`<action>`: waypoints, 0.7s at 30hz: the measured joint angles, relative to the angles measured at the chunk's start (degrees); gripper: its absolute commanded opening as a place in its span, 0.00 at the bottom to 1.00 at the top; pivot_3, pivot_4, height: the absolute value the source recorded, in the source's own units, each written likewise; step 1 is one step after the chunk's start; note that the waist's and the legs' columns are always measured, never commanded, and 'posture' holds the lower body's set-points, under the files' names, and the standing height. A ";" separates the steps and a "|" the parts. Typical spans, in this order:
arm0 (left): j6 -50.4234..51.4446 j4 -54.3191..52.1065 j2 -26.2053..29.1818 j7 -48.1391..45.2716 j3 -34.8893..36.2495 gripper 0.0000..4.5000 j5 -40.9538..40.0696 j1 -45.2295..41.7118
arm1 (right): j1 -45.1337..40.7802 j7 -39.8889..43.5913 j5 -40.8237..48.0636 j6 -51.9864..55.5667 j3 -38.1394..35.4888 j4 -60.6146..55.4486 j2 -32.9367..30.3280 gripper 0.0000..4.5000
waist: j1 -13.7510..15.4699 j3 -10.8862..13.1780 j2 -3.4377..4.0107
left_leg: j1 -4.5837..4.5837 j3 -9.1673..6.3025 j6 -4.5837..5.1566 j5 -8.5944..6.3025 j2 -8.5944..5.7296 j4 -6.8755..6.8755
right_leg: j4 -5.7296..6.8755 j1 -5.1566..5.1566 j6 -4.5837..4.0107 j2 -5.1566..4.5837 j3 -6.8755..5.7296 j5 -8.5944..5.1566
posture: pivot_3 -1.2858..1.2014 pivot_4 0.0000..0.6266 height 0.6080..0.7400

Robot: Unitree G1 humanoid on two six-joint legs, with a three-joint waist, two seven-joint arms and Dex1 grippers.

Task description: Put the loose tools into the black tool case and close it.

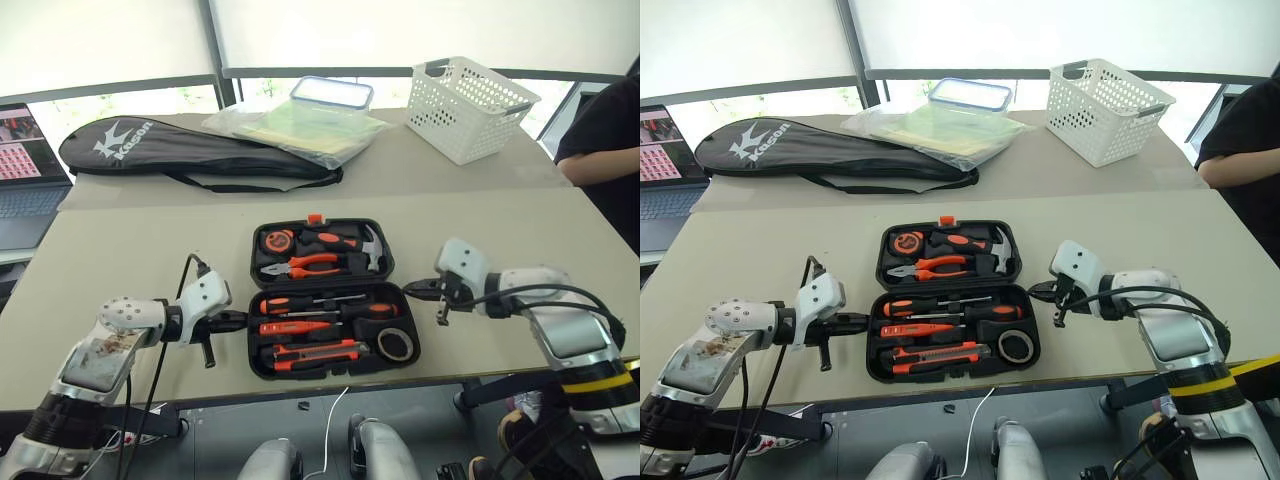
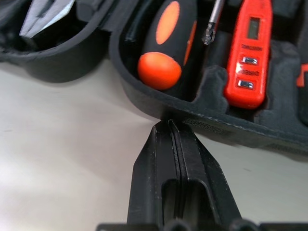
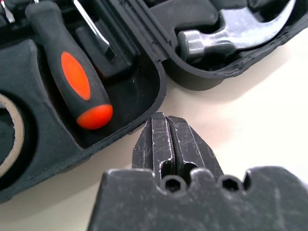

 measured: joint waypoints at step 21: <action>36.33 18.93 -8.19 15.68 11.71 1.00 -11.69 -22.36 | -13.56 -13.90 6.94 18.17 -9.20 13.42 8.46 0.98 | -0.41 -0.02 -0.04 | 0.01 0.11 0.01 0.02 -0.05 0.53 | 0.20 0.11 0.02 0.00 0.11 0.11 | 0.52 0.24 1.00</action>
